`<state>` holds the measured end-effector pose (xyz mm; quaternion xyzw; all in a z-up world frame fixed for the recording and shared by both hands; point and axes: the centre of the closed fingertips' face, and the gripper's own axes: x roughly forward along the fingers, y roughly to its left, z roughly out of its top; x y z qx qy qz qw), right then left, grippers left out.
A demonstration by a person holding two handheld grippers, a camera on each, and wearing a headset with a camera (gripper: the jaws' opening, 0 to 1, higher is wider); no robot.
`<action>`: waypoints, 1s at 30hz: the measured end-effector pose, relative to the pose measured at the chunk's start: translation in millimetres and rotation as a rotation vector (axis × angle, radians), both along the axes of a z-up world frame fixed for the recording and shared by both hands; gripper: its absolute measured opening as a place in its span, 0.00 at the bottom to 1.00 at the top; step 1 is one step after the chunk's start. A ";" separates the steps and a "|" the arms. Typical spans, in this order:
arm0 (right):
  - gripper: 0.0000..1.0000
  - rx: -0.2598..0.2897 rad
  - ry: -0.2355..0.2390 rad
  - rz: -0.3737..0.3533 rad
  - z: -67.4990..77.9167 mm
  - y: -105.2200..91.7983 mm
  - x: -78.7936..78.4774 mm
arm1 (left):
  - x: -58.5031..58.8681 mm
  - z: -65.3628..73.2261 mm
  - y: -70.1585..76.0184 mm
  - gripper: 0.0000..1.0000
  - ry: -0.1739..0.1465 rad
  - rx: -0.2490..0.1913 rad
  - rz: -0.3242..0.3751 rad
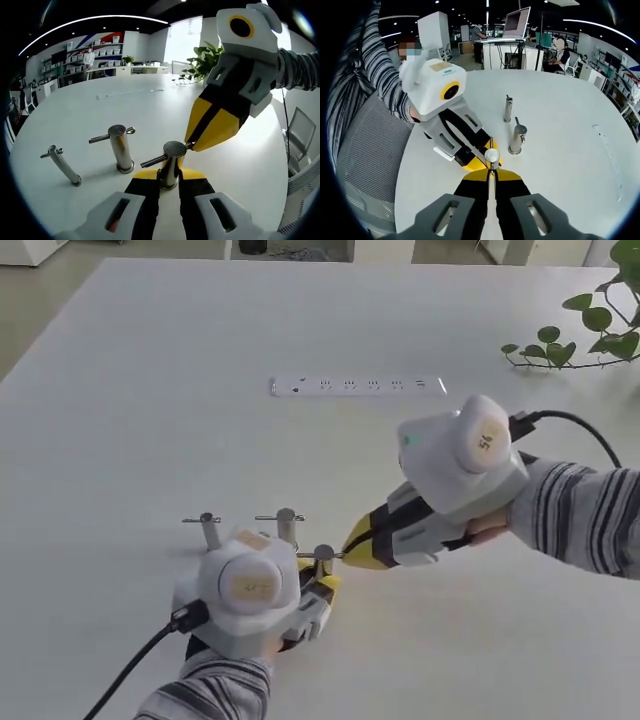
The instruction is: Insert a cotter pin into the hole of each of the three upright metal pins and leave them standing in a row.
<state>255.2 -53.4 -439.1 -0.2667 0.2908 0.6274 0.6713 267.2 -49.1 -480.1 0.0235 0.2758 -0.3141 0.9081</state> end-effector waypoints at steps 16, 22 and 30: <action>0.00 -0.027 -0.013 0.003 -1.9 2.2 -0.1 | -0.8 -1.2 0.3 0.12 0.003 0.015 -0.002; 0.10 -0.025 -0.017 -0.018 -3.2 0.4 2.1 | -0.3 1.5 6.0 0.23 -0.006 0.032 -0.012; 0.14 0.006 -0.004 -0.058 2.2 7.4 2.5 | -12.6 4.1 15.3 0.32 -0.001 0.061 -0.043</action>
